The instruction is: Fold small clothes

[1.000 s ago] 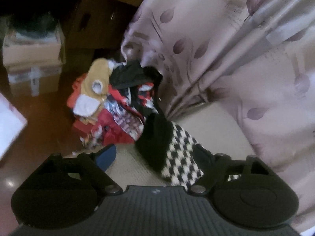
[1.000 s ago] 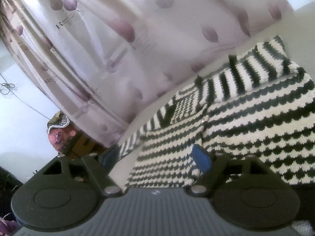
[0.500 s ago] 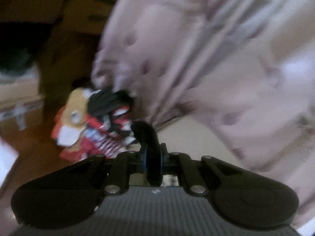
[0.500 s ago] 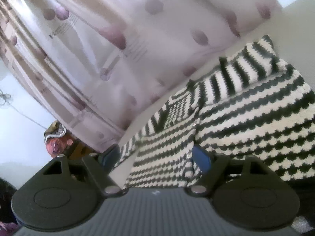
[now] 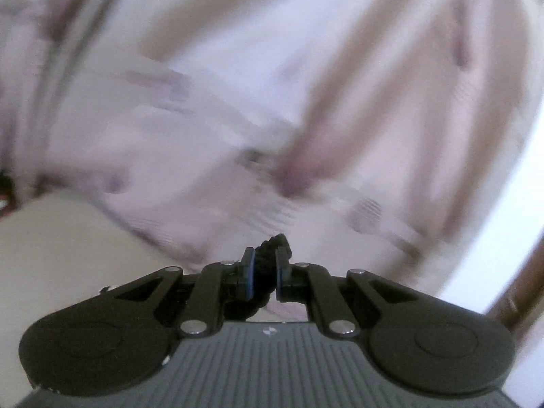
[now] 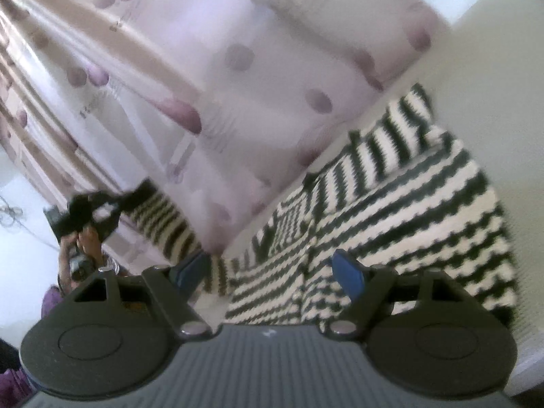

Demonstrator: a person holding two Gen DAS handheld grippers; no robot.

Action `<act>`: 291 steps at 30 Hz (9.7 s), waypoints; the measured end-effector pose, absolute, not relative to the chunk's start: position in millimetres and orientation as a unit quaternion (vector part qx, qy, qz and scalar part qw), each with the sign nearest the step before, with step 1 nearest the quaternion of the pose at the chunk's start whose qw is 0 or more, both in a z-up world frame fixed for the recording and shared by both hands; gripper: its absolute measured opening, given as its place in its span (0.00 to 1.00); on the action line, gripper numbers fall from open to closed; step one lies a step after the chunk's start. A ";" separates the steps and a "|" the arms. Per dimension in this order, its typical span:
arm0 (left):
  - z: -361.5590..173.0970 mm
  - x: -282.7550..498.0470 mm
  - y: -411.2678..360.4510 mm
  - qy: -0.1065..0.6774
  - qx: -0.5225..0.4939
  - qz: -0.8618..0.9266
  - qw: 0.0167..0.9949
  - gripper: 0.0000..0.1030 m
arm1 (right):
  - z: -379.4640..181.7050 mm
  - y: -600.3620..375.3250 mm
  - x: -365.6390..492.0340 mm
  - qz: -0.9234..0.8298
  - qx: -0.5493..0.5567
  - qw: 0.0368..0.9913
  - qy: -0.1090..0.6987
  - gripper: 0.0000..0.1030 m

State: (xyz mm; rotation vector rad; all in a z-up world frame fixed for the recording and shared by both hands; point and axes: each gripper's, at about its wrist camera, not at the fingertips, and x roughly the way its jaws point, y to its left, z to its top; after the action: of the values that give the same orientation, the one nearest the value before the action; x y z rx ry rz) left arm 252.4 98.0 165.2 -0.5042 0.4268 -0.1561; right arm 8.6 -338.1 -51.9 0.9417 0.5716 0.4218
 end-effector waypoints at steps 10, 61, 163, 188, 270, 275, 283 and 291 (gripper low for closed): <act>91.1 294.9 -105.3 0.288 -0.185 -0.179 0.922 0.10 | -74.3 -390.4 1.1 0.168 0.482 0.823 0.250 0.80; -110.0 206.4 70.4 0.243 -0.208 -0.003 0.947 1.00 | -94.1 -362.5 255.6 0.076 0.169 0.913 0.363 0.13; -25.8 44.2 6.9 0.259 0.041 0.007 0.965 1.00 | 42.8 -251.9 -38.7 -0.015 -0.008 0.953 0.301 0.76; -32.4 44.8 6.0 0.276 0.039 0.008 0.960 1.00 | 31.9 -248.6 -16.3 -0.032 -0.017 0.939 0.343 0.79; -42.2 52.1 6.1 0.293 0.069 0.023 0.953 1.00 | 8.4 -242.9 -6.4 -0.013 -0.021 0.919 0.393 0.81; -42.1 51.1 5.8 0.295 0.070 0.021 0.953 1.00 | 7.9 -241.6 -6.9 -0.011 -0.022 0.918 0.395 0.81; -44.3 52.8 8.3 0.301 0.069 0.024 0.951 1.00 | 4.9 -239.4 -5.6 -0.006 -0.021 0.917 0.398 0.81; -45.9 55.0 8.5 0.305 0.068 0.026 0.949 1.00 | 3.7 -238.4 -5.5 -0.003 -0.021 0.917 0.398 0.81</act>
State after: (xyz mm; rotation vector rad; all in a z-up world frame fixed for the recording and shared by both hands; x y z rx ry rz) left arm 55.0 8.5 -45.9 0.1389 0.6213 0.0526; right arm -5.5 -238.4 3.7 -0.0437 0.8198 -0.0058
